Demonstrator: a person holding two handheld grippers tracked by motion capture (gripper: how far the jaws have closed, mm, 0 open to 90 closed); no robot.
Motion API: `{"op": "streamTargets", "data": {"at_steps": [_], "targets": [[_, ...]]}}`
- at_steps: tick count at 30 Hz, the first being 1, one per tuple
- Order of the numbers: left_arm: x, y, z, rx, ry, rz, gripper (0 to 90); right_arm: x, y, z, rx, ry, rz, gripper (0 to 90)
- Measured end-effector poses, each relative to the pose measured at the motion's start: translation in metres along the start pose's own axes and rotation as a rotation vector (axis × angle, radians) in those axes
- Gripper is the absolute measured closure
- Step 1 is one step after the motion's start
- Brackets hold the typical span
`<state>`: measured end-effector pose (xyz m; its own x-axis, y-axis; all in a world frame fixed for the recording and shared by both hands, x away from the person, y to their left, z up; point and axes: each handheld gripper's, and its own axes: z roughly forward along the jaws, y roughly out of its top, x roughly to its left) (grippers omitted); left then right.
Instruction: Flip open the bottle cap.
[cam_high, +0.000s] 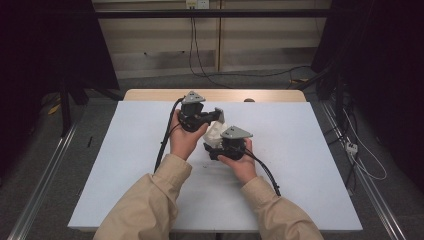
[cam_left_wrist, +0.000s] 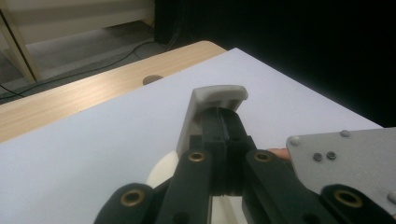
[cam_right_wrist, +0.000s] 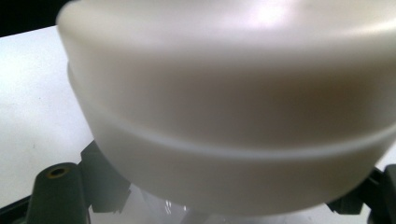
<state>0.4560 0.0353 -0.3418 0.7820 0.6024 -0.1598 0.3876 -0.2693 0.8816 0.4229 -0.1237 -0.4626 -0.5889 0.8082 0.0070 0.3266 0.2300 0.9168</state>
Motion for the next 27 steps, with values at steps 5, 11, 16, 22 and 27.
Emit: {"op": "streamTargets", "data": {"at_steps": [5, 11, 16, 22, 27], "targets": [[-0.0001, 0.0011, 0.001, 0.0, 0.002, -0.002, 90.0, 0.0001, 0.0, 0.0, 0.0, -0.001, 0.0, 18.8], [0.0, 0.0039, 0.0026, 0.002, 0.007, 0.003, 90.0, 0.0001, 0.0, 0.0001, 0.0, -0.001, -0.001, 18.8], [0.0002, 0.0063, 0.0046, 0.003, 0.007, 0.009, 90.0, 0.0001, 0.0, 0.0, 0.001, -0.001, 0.0, 18.8], [0.0011, 0.0071, 0.0073, 0.007, 0.014, 0.007, 90.0, 0.0001, 0.0, 0.0, 0.001, 0.0, 0.003, 18.8], [0.0019, 0.0074, 0.0095, 0.008, 0.016, 0.005, 90.0, 0.0001, 0.0, 0.0001, 0.002, 0.0, 0.002, 18.8]]}}
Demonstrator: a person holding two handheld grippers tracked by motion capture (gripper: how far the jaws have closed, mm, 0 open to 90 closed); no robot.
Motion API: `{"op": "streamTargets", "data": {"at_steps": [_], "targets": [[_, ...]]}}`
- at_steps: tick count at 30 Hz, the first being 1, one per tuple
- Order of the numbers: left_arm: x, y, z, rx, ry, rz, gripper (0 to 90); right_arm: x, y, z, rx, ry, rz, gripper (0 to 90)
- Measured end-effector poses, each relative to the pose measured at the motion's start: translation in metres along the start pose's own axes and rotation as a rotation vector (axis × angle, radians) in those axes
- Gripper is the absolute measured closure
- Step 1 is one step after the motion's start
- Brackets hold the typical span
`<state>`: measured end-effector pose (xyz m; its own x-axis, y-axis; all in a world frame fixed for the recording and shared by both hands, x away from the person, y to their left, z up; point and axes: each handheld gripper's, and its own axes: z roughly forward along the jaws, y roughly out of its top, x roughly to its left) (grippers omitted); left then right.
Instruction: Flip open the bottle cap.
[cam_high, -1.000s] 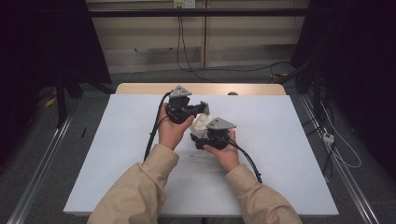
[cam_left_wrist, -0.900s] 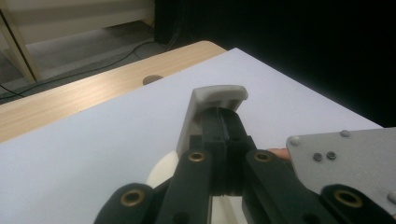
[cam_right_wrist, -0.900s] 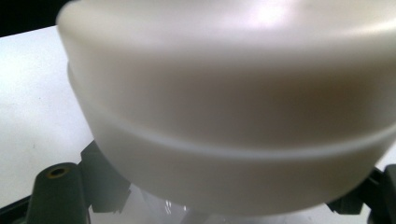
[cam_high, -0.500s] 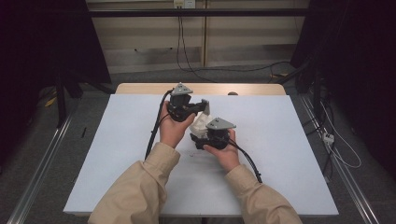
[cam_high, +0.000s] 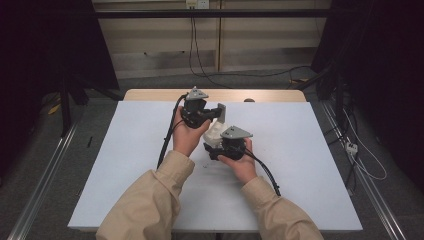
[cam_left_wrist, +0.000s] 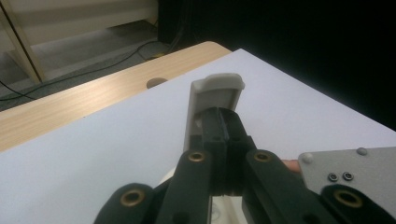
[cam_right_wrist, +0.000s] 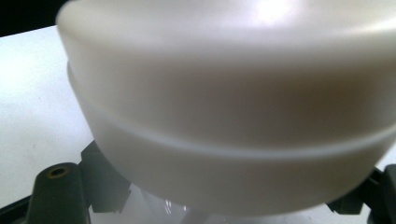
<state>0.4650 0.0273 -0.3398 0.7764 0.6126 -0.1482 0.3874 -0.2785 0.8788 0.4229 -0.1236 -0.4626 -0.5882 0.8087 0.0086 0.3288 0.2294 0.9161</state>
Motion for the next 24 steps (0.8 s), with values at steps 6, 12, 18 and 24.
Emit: {"op": "streamTargets", "data": {"at_steps": [6, 12, 18, 24], "targets": [[0.0, 0.001, 0.003, 0.002, 0.005, 0.002, 90.0, 0.0, 0.0, 0.0, 0.0, 0.001, 0.001, 18.8], [0.002, 0.002, 0.007, 0.011, 0.002, 0.002, 90.0, 0.0, 0.0, 0.0, 0.0, 0.001, 0.001, 18.8], [0.002, 0.002, 0.009, 0.007, 0.003, 0.0, 90.0, 0.0, 0.0, 0.0, 0.001, 0.001, 0.001, 18.8], [0.003, 0.002, 0.011, 0.008, 0.003, 0.003, 90.0, 0.0, 0.0, 0.0, 0.001, 0.001, 0.001, 18.8]]}}
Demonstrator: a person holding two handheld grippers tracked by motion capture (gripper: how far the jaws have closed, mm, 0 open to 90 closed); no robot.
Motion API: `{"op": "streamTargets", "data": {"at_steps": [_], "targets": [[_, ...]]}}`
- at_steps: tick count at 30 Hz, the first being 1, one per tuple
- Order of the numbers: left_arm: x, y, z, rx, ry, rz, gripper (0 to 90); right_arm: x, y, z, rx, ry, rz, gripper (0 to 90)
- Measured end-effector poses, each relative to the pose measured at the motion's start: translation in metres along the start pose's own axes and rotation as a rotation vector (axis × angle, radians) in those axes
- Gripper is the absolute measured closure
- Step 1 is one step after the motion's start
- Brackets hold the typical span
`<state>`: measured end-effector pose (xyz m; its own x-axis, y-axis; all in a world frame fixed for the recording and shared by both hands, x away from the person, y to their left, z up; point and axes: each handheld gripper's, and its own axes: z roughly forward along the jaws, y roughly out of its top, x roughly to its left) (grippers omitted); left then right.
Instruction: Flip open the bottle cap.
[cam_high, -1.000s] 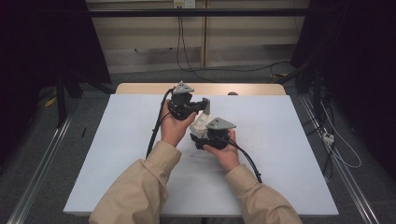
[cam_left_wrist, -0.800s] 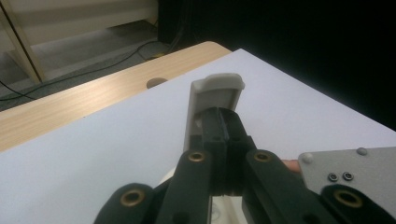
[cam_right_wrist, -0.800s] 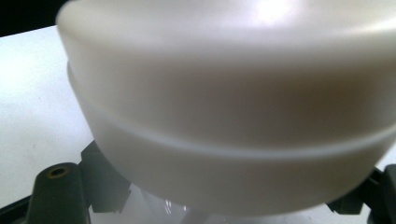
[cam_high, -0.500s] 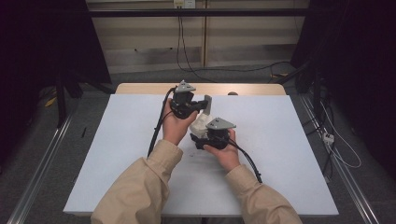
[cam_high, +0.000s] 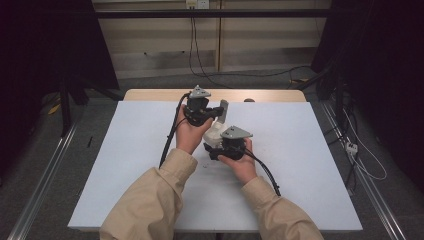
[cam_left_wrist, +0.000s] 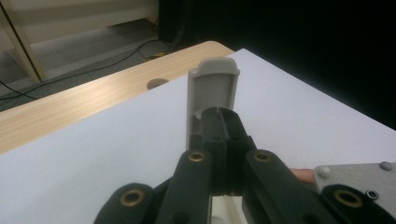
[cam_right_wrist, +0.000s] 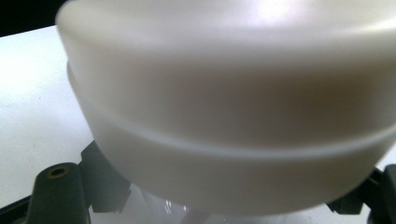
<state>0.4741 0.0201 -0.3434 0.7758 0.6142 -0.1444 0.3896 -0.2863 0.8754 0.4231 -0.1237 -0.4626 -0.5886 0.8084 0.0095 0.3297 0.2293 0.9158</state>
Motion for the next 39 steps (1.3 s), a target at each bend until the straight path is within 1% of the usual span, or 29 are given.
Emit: {"op": "streamTargets", "data": {"at_steps": [3, 10, 12, 18, 22, 23, 25, 30, 39], "targets": [[0.001, 0.0, 0.002, -0.004, -0.003, -0.009, 90.0, 0.0, 0.0, 0.0, 0.0, 0.0, 0.0, 18.8], [0.002, 0.0, 0.006, 0.008, -0.001, -0.004, 90.0, 0.0, 0.0, 0.0, 0.0, 0.0, 0.001, 18.8], [0.002, 0.0, 0.006, 0.001, -0.004, -0.015, 90.0, 0.0, 0.0, 0.0, 0.001, 0.0, 0.001, 18.8], [0.003, -0.001, 0.01, 0.006, -0.005, -0.017, 90.0, 0.0, 0.0, 0.0, 0.001, 0.0, 0.001, 18.8], [0.004, -0.003, 0.014, 0.026, 0.002, -0.014, 90.0, 0.0, 0.0, 0.0, 0.001, 0.0, -0.001, 18.8], [0.004, -0.003, 0.015, 0.024, 0.005, -0.016, 90.0, 0.001, 0.0, 0.0, -0.001, -0.001, -0.007, 18.9], [0.004, -0.004, 0.016, 0.023, -0.002, -0.018, 90.0, 0.0, 0.0, 0.0, 0.001, 0.002, 0.0, 18.8], [0.004, -0.003, 0.018, 0.017, -0.003, -0.02, 90.0, -0.001, 0.0, 0.0, 0.002, 0.004, 0.005, 18.9], [0.004, -0.003, 0.02, 0.025, 0.0, -0.013, 90.0, -0.001, 0.0, 0.0, 0.003, 0.003, 0.005, 18.9]]}}
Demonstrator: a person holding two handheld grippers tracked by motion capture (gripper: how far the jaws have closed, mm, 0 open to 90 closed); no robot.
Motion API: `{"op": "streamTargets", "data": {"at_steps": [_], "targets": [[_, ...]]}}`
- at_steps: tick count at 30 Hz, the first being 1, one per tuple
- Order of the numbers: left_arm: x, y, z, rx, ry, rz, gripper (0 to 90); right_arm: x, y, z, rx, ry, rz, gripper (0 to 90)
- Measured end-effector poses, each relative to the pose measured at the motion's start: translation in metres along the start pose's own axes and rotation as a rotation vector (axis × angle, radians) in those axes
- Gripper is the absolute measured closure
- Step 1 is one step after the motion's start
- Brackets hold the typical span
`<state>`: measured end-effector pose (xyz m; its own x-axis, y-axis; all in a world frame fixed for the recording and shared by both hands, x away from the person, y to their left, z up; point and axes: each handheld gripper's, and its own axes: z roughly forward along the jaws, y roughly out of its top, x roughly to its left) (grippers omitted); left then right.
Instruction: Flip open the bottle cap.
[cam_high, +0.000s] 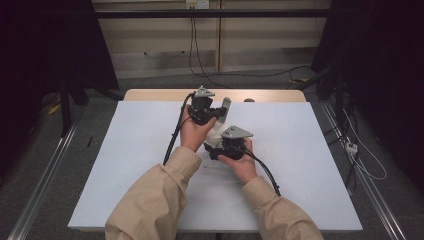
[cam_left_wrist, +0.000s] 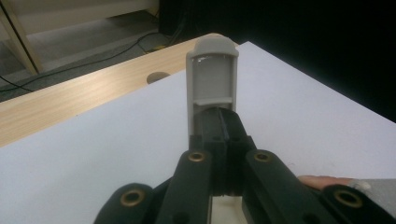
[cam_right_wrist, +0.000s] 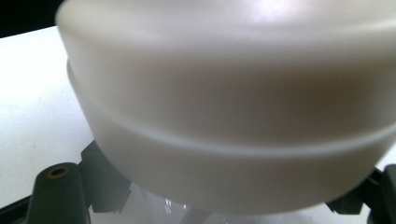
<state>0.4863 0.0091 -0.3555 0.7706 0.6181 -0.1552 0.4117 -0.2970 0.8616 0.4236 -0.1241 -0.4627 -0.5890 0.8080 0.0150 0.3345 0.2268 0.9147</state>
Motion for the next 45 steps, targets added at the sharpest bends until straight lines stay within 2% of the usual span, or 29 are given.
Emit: {"op": "streamTargets", "data": {"at_steps": [45], "targets": [[0.001, -0.006, 0.014, 0.028, -0.008, 0.021, 90.0, -0.001, 0.0, 0.0, 0.002, 0.003, 0.002, 18.9]]}}
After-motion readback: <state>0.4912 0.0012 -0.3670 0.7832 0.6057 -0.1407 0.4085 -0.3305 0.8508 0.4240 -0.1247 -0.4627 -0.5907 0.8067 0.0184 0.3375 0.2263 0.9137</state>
